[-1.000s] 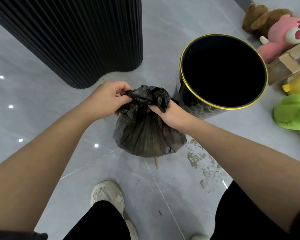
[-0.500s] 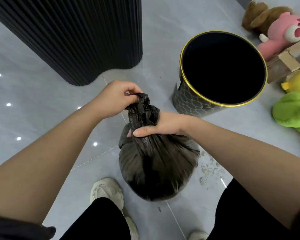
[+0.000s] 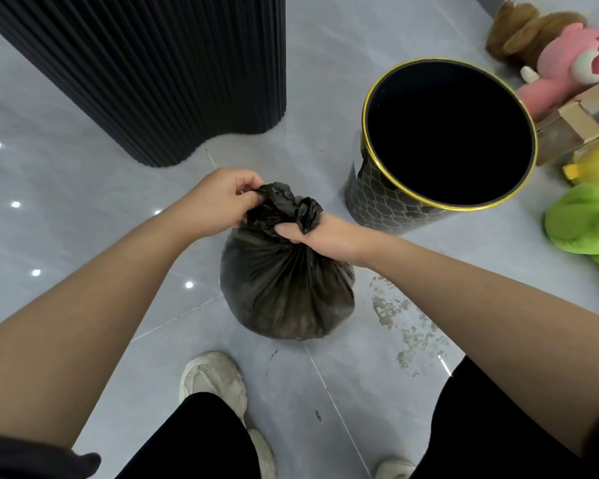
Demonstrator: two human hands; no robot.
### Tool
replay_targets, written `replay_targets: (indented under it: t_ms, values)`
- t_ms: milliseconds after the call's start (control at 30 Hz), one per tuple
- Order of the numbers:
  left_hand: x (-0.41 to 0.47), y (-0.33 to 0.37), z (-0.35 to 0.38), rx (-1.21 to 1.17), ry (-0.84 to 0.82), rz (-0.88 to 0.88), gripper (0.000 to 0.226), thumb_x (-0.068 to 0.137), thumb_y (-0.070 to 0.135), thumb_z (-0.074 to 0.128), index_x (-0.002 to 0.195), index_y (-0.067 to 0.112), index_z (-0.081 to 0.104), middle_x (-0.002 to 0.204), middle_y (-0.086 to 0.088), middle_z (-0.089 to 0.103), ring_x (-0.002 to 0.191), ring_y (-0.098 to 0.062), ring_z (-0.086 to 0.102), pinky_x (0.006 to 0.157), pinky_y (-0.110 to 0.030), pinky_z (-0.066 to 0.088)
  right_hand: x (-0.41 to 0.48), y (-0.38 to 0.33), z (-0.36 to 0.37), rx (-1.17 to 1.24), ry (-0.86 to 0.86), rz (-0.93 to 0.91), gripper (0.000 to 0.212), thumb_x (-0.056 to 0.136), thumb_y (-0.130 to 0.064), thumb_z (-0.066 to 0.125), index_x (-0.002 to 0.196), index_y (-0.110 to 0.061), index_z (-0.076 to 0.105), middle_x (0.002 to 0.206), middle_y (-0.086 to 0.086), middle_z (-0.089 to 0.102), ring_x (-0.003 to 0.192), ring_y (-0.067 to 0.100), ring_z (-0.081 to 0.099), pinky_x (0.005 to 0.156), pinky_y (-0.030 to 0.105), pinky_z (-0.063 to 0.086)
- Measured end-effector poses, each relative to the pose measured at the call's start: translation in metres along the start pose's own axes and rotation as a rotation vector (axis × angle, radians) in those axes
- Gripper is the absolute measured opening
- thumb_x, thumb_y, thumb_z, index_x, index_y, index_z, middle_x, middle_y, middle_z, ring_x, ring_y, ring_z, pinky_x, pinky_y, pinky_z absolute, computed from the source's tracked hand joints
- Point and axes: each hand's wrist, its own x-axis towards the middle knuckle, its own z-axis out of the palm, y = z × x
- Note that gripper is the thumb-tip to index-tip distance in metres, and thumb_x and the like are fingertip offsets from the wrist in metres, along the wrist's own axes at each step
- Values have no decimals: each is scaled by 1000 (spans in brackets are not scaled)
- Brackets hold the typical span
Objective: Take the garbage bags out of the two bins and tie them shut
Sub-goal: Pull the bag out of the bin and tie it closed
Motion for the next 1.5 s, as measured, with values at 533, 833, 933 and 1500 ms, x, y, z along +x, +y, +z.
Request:
replay_targets:
  t_ms: [533,833,933,1500]
  values:
    - [3,18,40,-20,-34,-87,4,88,11,62,85,13,64,59,-6,62,51,-17,60,58,-28,53,8,6,-7,-886,331,64,18,88,-26,56,81,-13,45,70,-1,44,74,28,52,63,33,41]
    - [11,8,31,-211,-31,-375,17,92,7,47,82,15,59,72,-4,52,56,-17,50,53,-25,42,13,14,-8,-711,198,-97,29,98,-38,42,80,-15,45,95,4,42,88,24,50,87,41,42]
    - [3,3,35,175,120,-24,31,86,7,46,114,19,55,113,-1,52,102,-19,55,86,-30,45,14,17,-9,-721,162,-31,35,100,-34,39,68,-19,38,92,5,41,87,26,49,90,45,41]
    - [-4,2,29,-112,-129,-191,25,94,17,45,70,11,51,65,-1,45,61,-15,42,59,-30,31,14,23,-15,-863,200,-100,27,93,-41,45,110,-23,56,115,1,43,113,26,40,95,46,32]
